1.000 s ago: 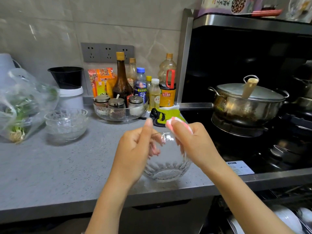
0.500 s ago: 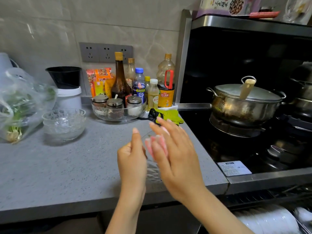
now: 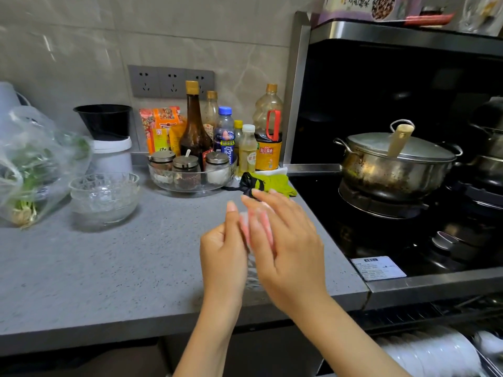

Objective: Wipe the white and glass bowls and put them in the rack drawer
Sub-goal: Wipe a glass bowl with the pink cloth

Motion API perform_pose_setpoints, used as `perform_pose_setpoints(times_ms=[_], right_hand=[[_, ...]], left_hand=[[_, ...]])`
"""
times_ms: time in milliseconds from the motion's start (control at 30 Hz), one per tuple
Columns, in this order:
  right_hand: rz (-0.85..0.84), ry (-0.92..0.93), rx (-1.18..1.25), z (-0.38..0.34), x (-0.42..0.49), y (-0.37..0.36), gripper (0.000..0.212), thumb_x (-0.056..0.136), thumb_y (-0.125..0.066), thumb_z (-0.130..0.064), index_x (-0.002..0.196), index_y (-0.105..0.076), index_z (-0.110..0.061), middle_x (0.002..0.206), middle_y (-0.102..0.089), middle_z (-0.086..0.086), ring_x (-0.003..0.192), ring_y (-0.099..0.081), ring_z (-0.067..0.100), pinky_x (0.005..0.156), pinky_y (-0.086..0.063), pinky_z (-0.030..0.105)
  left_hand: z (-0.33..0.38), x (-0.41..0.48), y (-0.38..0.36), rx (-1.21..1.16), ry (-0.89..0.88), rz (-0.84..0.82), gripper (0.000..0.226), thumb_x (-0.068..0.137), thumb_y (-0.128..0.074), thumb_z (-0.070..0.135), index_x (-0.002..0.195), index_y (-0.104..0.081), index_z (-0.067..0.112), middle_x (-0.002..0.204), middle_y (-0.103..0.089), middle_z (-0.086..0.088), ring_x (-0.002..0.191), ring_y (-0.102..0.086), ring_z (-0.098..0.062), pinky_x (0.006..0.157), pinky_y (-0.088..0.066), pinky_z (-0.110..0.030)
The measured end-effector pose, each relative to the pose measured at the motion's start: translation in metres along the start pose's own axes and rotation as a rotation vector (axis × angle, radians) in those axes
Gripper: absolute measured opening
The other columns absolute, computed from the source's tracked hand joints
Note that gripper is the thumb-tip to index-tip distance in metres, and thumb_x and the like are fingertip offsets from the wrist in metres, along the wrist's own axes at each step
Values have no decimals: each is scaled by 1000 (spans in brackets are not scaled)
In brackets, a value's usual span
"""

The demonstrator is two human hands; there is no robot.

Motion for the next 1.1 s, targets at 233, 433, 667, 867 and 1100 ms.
perform_pose_setpoints(times_ms=[233,433,667,867,1100], right_hand=[[-51,-625,787,21,12,12,27,102,-36,-34,93,-61,-38,75,-58,-45,78,-49,-33,75,-42,-3],[-51,-816,854,34,2,5,33,93,-51,-49,99,-74,-26,93,-73,-5,93,-68,13,87,-50,31],[91,-385,617,23,14,20,65,100,-40,-42,43,-30,-11,40,-25,0,41,-27,21,56,-48,43],[66,-107,427,36,5,12,54,97,-40,-50,46,-32,-36,40,-30,-6,37,-30,4,41,-32,37],[-307,-263,392,44,3,13,65,98,-38,-51,52,-56,-10,49,-55,-1,48,-53,7,57,-43,22]], left_hand=[[-1,5,13,-188,135,21,56,94,-49,47,80,-62,-6,73,-61,-19,68,-60,-30,67,-52,-39],[-4,16,20,-5,209,-29,67,91,-41,60,99,-67,-1,100,-71,-17,94,-68,-28,93,-51,-44],[-3,13,13,237,286,-464,93,66,-17,86,141,-36,36,131,-57,2,98,-69,-22,76,-58,-34],[-5,11,10,-67,500,-655,85,70,-35,76,133,-48,20,108,-71,-15,95,-70,-34,66,-58,-28],[-23,12,17,-421,567,-630,76,64,-70,22,133,-46,42,130,-56,-23,105,-63,-47,77,-57,-54]])
Point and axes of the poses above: each hand's wrist, its own x-axis towards the middle knuckle, its own y-axis out of the back of the hand, z = x × y, the point moved 3 cm from there along x, towards the middle knuckle
